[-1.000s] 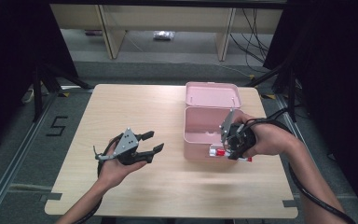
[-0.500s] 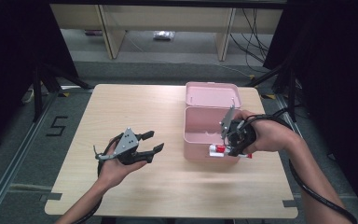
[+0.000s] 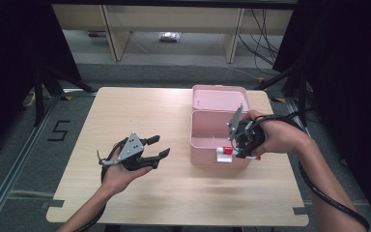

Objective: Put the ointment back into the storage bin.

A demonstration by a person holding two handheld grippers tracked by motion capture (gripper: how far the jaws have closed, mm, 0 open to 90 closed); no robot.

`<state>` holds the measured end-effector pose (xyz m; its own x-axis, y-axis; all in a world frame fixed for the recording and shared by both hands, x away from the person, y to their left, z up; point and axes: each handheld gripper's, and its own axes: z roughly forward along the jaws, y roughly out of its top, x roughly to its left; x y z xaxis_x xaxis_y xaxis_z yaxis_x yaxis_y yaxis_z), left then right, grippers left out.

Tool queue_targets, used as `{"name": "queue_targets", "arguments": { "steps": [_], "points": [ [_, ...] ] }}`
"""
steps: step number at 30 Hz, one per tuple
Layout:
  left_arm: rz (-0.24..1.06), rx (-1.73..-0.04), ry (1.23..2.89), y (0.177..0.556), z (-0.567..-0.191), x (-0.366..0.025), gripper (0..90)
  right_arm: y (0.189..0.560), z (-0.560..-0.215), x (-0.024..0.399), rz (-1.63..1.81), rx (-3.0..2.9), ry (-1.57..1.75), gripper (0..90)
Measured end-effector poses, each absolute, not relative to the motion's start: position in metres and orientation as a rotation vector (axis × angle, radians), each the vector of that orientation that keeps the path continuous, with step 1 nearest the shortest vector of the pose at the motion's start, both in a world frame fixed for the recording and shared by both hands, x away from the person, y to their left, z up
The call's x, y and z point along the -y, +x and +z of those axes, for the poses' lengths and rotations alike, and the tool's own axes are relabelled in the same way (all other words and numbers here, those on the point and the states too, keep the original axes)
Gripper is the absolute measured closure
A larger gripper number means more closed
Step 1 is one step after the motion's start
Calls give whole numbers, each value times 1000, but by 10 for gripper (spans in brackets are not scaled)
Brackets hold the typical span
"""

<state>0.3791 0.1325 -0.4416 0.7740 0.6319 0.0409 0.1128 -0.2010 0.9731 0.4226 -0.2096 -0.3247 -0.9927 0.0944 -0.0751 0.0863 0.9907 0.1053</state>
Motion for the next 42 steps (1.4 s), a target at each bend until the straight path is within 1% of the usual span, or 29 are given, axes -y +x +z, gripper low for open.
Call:
{"name": "queue_targets", "arguments": {
  "steps": [9, 10, 19, 20, 22, 24, 25, 30, 33, 34, 35, 38, 39, 41, 42],
  "points": [
    [520, -585, 1735, 379, -441, -131, 402, 430, -326, 211, 195, -3053, 123, 722],
    [519, -585, 1735, 379, -441, -131, 402, 428, -324, 211, 164, -3041, 185, 722],
    [517, -579, 1737, 379, -441, -129, 402, 437, -323, 210, 189, -3044, 138, 722],
    [518, -579, 1737, 379, -441, -129, 402, 436, -322, 210, 172, -3040, 180, 722],
    [517, -575, 1732, 380, -441, -129, 402, 442, -322, 210, 193, -3027, 71, 722],
    [518, -579, 1737, 380, -441, -129, 402, 442, -323, 210, 184, -3039, 102, 722],
    [518, -579, 1736, 380, -441, -129, 402, 439, -322, 209, 169, -3036, 175, 722],
    [519, -577, 1736, 380, -440, -130, 402, 445, -323, 208, 183, -3035, 132, 722],
    [520, -578, 1736, 380, -440, -130, 402, 447, -323, 207, 194, -3041, 146, 722],
    [519, -577, 1735, 380, -440, -130, 402, 445, -322, 207, 172, -3035, 200, 722],
    [519, -578, 1736, 380, -441, -130, 402, 449, -322, 207, 197, -3026, 141, 722],
    [518, -577, 1736, 380, -440, -129, 402, 452, -323, 206, 181, -3023, 123, 722],
    [517, -578, 1736, 380, -440, -129, 402, 449, -322, 206, 170, -3029, 196, 722],
    [517, -578, 1736, 380, -440, -129, 402, 454, -323, 206, 206, -3022, 104, 722],
    [516, -578, 1736, 380, -440, -129, 402, 452, -323, 206, 193, -3035, 158, 722]
  ]
}}
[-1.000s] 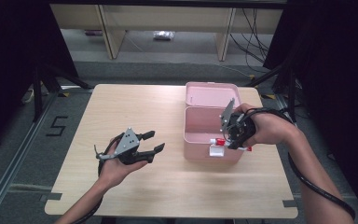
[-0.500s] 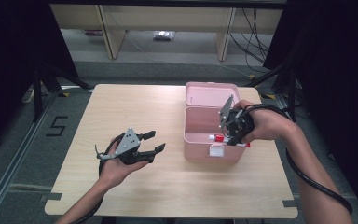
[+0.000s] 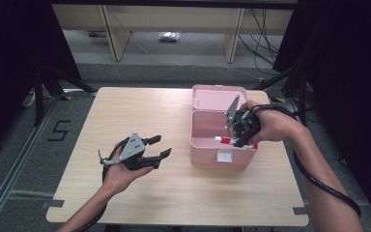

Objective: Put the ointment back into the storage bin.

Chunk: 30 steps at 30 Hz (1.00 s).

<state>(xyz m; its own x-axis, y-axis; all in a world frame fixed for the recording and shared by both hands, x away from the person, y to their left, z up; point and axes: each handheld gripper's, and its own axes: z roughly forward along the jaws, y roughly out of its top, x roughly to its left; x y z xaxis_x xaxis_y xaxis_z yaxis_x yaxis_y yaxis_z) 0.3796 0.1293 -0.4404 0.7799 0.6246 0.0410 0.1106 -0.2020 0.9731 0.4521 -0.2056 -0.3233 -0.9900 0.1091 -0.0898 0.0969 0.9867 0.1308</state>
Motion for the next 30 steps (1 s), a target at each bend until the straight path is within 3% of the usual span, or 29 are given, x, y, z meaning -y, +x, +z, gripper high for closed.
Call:
{"name": "queue_targets", "arguments": {
  "steps": [30],
  "points": [
    [515, -578, 1736, 381, -439, -129, 402, 469, -328, 201, 205, -3013, 102, 722]
  ]
}}
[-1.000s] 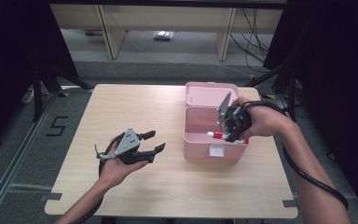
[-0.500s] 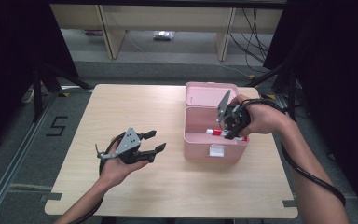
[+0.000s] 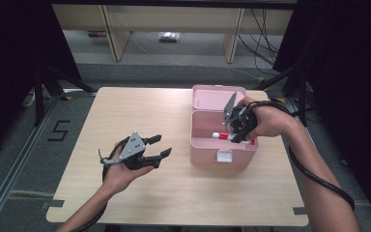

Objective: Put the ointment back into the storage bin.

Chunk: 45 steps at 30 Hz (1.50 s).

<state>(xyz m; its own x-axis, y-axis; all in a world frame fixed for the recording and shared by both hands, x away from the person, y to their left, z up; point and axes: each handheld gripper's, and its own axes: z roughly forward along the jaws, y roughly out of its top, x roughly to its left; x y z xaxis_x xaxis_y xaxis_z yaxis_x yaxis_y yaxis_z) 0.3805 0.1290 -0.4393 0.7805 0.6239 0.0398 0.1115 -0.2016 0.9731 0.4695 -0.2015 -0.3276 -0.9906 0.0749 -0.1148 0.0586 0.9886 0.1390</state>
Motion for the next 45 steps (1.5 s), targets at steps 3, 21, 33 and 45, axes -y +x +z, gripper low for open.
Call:
{"name": "queue_targets", "arguments": {
  "steps": [3, 21, 33, 45],
  "points": [
    [515, -577, 1737, 381, -439, -129, 402, 469, -328, 201, 193, -3018, 156, 722],
    [512, -570, 1739, 380, -440, -127, 401, 474, -337, 199, 166, -3046, 150, 722],
    [507, -571, 1741, 380, -441, -126, 401, 480, -343, 200, 147, -3042, 113, 722],
    [500, -569, 1745, 380, -442, -124, 401, 482, -350, 201, 155, -3051, 123, 722]
  ]
}}
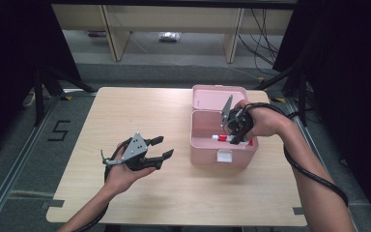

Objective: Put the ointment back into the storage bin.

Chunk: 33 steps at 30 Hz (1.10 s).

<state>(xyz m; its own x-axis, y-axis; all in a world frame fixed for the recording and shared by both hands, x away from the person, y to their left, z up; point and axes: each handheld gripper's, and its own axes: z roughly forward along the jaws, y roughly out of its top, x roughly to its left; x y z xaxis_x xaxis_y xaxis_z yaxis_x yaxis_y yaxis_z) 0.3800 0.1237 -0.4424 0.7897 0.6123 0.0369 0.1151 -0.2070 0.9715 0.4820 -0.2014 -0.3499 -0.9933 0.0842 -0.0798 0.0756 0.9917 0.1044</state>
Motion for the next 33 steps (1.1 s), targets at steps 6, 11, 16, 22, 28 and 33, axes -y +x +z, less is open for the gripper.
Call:
{"name": "queue_targets", "arguments": {
  "steps": [6, 11, 16, 22, 28, 33],
  "points": [
    [503, -568, 1740, 380, -441, -124, 401, 487, -351, 202, 147, -3045, 43, 722],
    [504, -569, 1737, 380, -441, -124, 401, 485, -352, 201, 150, -3061, 137, 722],
    [500, -571, 1736, 380, -442, -124, 401, 489, -355, 201, 133, -3050, 98, 722],
    [505, -569, 1735, 379, -441, -124, 401, 492, -360, 201, 128, -3061, 100, 722],
    [497, -572, 1734, 379, -443, -124, 401, 494, -364, 200, 145, -3069, 128, 722],
    [496, -574, 1734, 379, -443, -123, 401, 497, -367, 203, 119, -3069, 113, 722]
  ]
}}
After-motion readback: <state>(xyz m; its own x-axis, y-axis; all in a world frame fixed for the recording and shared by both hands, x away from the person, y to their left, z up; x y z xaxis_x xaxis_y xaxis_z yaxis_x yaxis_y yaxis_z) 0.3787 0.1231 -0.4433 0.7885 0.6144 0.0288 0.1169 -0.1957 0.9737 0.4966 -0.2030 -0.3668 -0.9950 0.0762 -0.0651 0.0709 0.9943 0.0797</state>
